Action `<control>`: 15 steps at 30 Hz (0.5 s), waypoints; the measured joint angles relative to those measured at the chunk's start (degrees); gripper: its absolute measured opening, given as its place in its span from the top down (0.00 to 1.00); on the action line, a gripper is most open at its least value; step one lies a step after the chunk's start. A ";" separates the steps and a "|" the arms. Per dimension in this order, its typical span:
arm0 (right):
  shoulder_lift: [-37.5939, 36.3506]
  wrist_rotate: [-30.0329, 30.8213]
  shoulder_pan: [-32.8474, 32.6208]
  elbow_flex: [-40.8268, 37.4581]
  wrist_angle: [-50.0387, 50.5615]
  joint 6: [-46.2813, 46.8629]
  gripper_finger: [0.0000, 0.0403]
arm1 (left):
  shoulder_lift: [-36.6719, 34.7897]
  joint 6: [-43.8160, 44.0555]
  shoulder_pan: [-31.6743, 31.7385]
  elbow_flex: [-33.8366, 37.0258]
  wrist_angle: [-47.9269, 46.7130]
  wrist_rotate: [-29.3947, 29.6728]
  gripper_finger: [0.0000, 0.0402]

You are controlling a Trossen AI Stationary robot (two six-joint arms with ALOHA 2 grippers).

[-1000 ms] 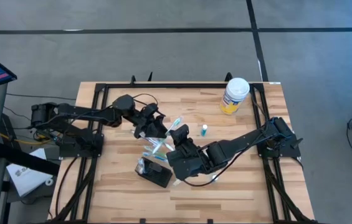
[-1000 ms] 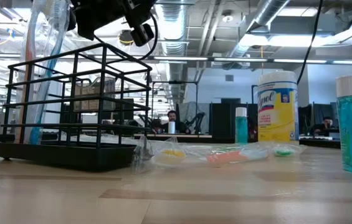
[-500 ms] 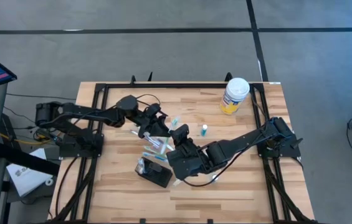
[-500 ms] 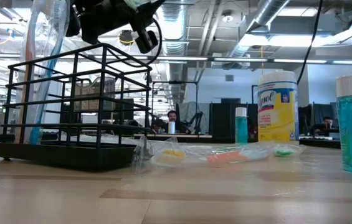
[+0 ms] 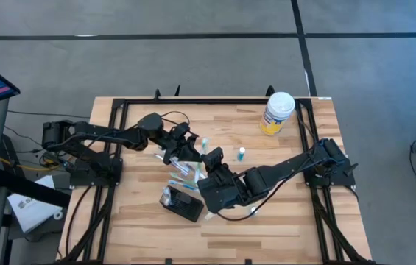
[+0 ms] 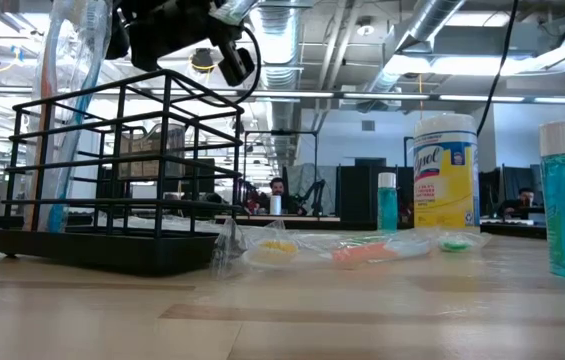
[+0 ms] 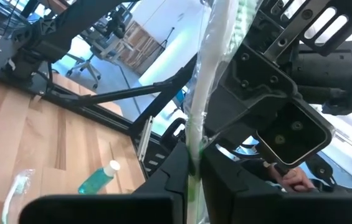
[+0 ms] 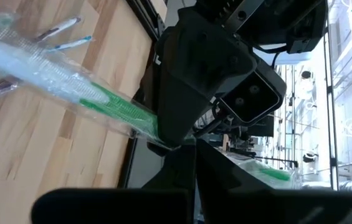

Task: Pick & Place toothbrushing station
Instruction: Put the green toothbrush into the mesh organizer

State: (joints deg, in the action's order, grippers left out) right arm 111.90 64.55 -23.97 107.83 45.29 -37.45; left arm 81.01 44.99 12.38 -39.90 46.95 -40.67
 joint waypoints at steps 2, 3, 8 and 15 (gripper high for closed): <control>0.00 0.01 0.00 0.06 0.66 -0.01 0.99 | 0.02 -0.06 0.01 0.00 -0.01 0.24 0.97; 0.00 0.02 -0.01 0.06 0.78 0.07 0.98 | 0.04 -0.24 0.02 0.00 -0.01 0.25 0.97; 0.00 1.58 -0.91 0.06 0.88 0.52 0.88 | 0.04 -1.36 0.02 0.02 0.03 0.14 0.97; 0.00 4.12 -2.37 0.06 1.40 3.86 0.76 | -0.22 -2.54 1.04 0.02 0.10 0.16 0.97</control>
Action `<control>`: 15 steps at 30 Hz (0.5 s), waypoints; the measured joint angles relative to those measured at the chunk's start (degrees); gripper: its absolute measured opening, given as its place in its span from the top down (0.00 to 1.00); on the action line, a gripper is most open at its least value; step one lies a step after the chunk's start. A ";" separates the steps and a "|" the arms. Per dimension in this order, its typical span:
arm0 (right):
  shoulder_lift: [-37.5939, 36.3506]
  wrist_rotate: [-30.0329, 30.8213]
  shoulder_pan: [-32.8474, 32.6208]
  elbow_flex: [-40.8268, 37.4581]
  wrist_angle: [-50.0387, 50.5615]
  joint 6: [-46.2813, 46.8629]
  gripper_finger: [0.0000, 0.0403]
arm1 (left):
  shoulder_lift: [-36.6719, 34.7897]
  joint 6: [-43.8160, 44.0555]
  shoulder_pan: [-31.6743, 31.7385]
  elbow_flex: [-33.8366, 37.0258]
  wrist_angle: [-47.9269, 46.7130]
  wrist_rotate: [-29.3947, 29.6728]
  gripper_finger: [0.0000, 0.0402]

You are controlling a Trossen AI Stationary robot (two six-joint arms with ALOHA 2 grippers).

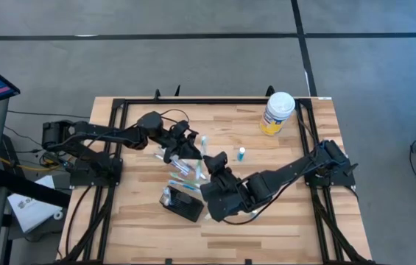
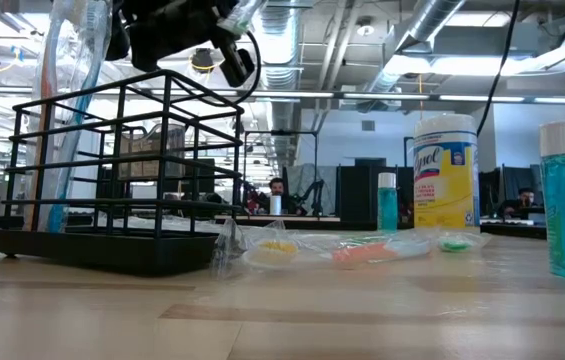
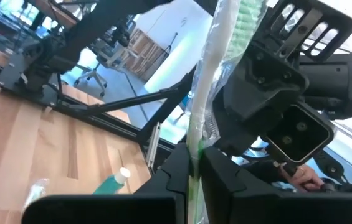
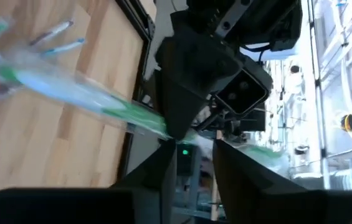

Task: Pick & Place toothbrushing station
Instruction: Put the green toothbrush into the mesh organizer

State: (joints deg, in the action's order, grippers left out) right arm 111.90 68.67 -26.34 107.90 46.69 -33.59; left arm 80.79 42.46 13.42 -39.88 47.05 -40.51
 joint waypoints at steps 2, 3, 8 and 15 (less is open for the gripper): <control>-0.19 -1.92 -0.07 0.02 1.82 4.13 0.75 | -0.14 -0.13 0.29 0.00 -0.15 -0.26 0.97; -0.48 -3.56 -0.19 0.02 3.63 6.58 0.75 | -0.62 -0.15 0.45 0.16 -0.54 -0.48 0.97; -1.99 -7.31 -0.27 0.02 11.84 19.53 0.75 | -1.88 -0.90 0.52 1.47 -0.56 -1.01 0.97; -4.07 -7.30 -0.23 0.02 21.50 35.90 0.76 | -5.56 -4.12 0.49 5.74 -0.87 -0.99 0.97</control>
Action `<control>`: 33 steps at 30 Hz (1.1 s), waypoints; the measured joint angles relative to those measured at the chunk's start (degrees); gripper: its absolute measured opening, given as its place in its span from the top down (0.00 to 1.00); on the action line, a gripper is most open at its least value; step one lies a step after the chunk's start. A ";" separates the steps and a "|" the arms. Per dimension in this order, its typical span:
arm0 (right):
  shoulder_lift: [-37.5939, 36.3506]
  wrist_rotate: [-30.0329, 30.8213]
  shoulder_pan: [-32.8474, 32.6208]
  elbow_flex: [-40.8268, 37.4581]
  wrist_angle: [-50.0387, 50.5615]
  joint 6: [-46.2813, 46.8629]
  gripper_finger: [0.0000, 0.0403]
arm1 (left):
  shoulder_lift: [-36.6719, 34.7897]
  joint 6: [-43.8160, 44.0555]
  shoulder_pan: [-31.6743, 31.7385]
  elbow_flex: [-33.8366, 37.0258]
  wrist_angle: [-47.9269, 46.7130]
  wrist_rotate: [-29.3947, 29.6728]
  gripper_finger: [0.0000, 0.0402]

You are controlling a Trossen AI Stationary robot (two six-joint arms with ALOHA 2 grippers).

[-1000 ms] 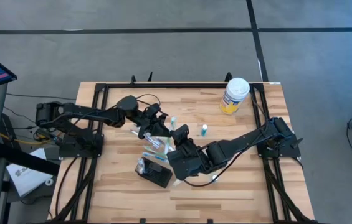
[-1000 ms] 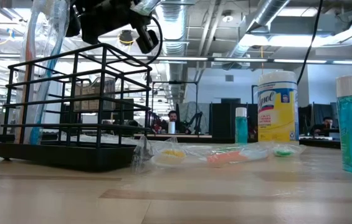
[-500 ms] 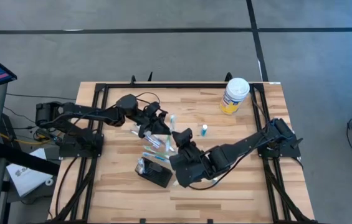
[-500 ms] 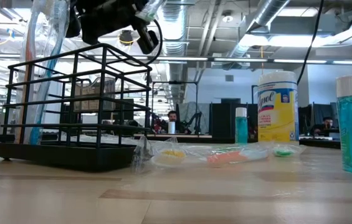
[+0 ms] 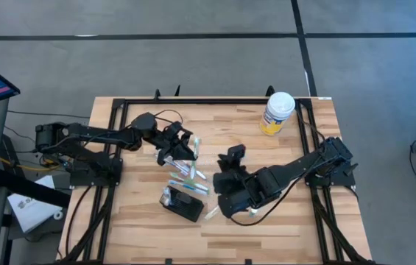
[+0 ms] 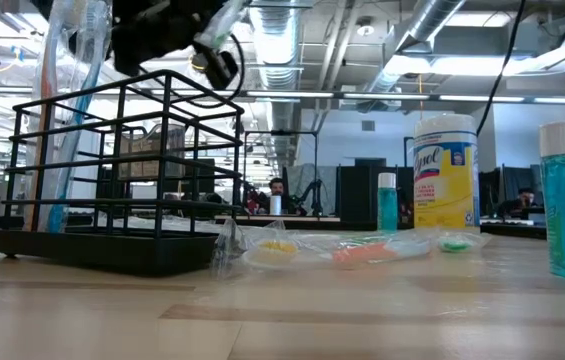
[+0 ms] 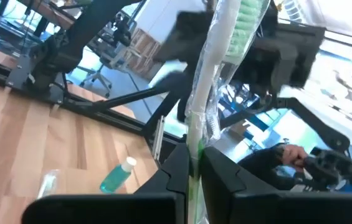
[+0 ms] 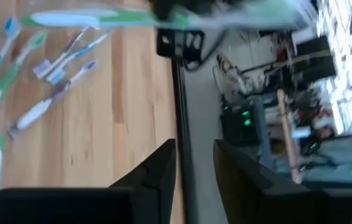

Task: Pick & Place toothbrushing station
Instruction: Put the green toothbrush into the mesh organizer

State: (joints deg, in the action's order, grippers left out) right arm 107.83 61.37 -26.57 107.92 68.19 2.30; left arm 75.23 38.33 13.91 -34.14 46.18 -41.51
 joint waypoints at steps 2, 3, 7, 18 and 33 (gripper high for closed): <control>-0.13 0.32 0.01 0.03 2.85 4.53 0.76 | -1.99 -0.75 -0.07 1.46 0.17 0.12 0.97; -0.22 0.33 0.07 0.02 4.08 6.56 0.76 | -3.28 -1.07 -0.07 2.42 0.14 0.26 0.97; -0.88 1.55 0.46 0.02 8.70 13.92 0.76 | -8.69 -3.56 -0.07 6.26 -0.07 0.76 0.97; -1.30 5.09 2.36 -0.96 21.66 33.18 0.76 | -18.84 -8.03 -1.61 14.77 0.06 2.57 0.97; -18.23 4.76 3.84 -25.59 13.87 46.64 0.87 | -19.76 -10.96 -3.02 17.38 0.09 3.49 0.97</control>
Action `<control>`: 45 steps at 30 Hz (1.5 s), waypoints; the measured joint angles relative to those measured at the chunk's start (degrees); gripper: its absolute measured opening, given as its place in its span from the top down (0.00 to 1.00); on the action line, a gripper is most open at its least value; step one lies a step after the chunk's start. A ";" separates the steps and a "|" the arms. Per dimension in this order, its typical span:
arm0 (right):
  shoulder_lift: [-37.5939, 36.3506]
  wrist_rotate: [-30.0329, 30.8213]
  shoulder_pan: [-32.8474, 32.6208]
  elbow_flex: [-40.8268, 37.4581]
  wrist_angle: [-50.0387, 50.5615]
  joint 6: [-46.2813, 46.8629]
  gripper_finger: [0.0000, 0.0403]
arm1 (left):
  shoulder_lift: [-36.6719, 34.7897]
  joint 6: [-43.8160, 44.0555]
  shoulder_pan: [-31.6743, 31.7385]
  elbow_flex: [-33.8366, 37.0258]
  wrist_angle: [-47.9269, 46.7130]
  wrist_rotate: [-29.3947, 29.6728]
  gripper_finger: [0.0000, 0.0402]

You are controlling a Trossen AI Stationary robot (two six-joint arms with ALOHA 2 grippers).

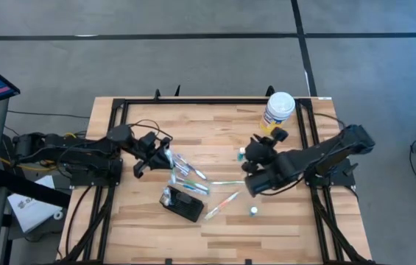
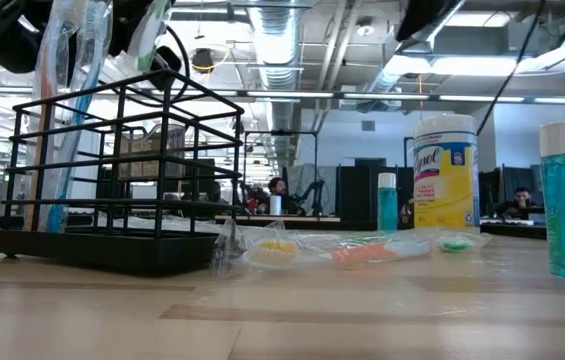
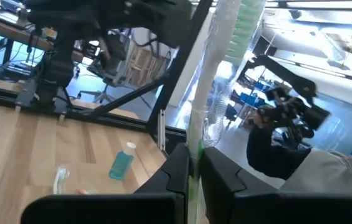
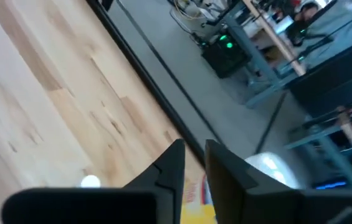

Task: Pick & Place toothbrushing station
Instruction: Put the green toothbrush into the mesh organizer

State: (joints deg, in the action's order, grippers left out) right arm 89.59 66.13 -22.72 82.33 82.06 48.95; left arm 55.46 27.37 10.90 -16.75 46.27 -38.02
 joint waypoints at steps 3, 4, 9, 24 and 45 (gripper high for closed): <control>-6.25 -0.04 -0.51 -7.97 -9.99 -2.07 0.91 | 0.01 -1.63 -0.86 0.00 -0.43 -0.04 0.97; -8.34 -0.12 -0.59 -10.56 -13.43 -3.32 0.93 | 0.00 -1.91 -1.10 0.00 -0.39 -0.04 0.97; -17.43 -2.51 -0.37 -21.76 -33.30 -12.80 0.99 | 0.02 -4.86 -1.31 0.64 -2.16 0.18 0.97; -29.31 -19.14 6.81 -36.88 -71.34 -35.64 1.00 | 0.02 -8.15 -1.85 6.90 -0.99 2.69 0.97; -25.44 -25.84 12.75 -38.61 -74.89 -36.04 1.00 | 0.02 -10.43 -5.52 7.19 3.97 3.65 0.97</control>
State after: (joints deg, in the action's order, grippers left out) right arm 64.15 40.29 -9.98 43.72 7.17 12.91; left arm 55.48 16.95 5.38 -9.56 50.24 -34.37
